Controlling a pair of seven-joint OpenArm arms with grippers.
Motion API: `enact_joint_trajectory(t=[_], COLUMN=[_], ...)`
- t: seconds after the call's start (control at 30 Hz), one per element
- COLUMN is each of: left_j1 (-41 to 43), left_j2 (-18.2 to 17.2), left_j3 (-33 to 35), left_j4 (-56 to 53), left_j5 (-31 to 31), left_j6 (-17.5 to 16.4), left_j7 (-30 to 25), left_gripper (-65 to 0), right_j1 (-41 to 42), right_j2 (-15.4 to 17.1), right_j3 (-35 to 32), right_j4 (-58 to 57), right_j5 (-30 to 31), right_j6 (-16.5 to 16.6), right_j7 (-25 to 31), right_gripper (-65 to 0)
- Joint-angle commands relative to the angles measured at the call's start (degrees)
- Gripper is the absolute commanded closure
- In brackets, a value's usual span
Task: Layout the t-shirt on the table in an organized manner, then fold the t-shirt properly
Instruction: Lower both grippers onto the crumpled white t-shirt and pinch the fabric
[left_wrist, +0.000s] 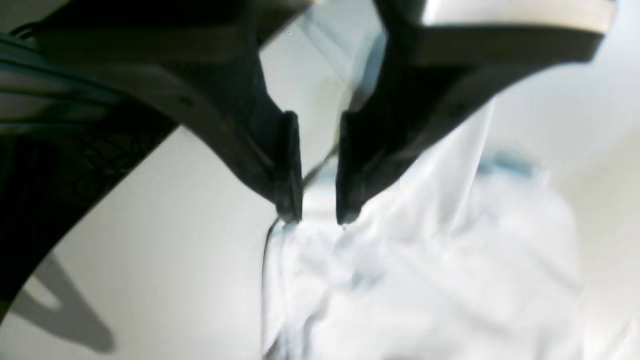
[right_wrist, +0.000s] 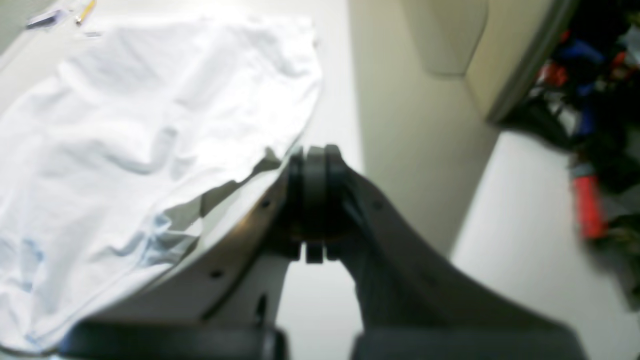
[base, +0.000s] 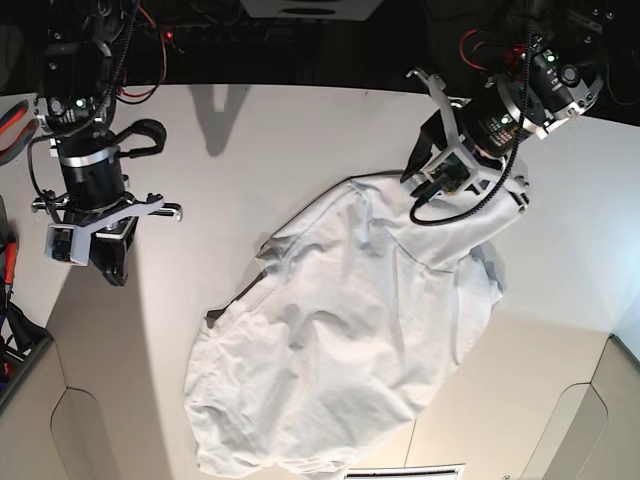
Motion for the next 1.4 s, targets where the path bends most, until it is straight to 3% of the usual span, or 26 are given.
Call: enact_joint_trajectory(t=[0.0,0.1,0.13,0.33,0.5,0.67,0.83,1.03,1.13,1.27,1.37], left_j1=[-0.9,-2.71,-3.13,-6.95,-11.93,-16.22,-16.39,-16.39,-16.37,-16.22,-16.22], left_j2=[-0.44,0.02,0.63,3.82,3.82,4.31,4.33,4.33,4.33,4.35,4.35], left_j3=[1.05,3.82,4.17,4.33,4.33,4.33,4.66,4.7,4.7,4.7,4.7], left_j4=[0.28,-1.18,-1.51,-6.32,-15.19,-21.79,-22.14,-22.14,-22.14,-22.14,-22.12], left_j5=[0.39,1.73,1.86,3.3,7.82,7.8,7.82,7.82,7.8,7.78,7.78], left_j6=[0.61,0.63,0.63,0.59,0.96,2.51,2.54,2.54,2.54,2.51,2.54], left_j7=[-3.13,-10.86,-11.87,-11.65,-11.67,-11.65,-11.69,-11.65,-10.6,-9.46,-9.33], left_gripper=[-15.6,-15.6,-15.6,-15.6,-30.2,-30.2,-30.2,-30.2,-30.2,-30.2,-30.2], right_j1=[1.88,5.75,6.88,12.24,16.74,25.73,38.62,53.66,59.28,61.31,59.6], right_j2=[-0.59,-1.84,-1.86,-1.9,-2.08,-2.23,-3.8,-5.16,-4.96,-4.55,-4.72], right_j3=[0.26,0.26,0.24,0.24,0.26,0.26,2.51,8.74,10.84,10.99,10.97], right_j4=[-1.36,-9.38,-11.78,-18.56,-18.93,-25.66,-42.62,-65.94,-79.34,-90.86,-91.56], right_j5=[-0.09,-0.07,-0.11,-0.11,-0.07,1.79,4.44,4.68,-0.68,-1.16,-0.94], right_j6=[-0.07,-0.17,-0.17,-0.15,-0.13,-0.09,1.64,1.75,1.29,-0.72,-1.25], right_j7=[1.31,1.33,1.33,1.33,-1.33,-1.86,-1.27,2.56,8.68,17.84,17.97], right_gripper=[0.0,-20.6,-23.2,-23.6,-26.8,-30.5,-32.6,-32.6,-32.6,-32.6,-32.6])
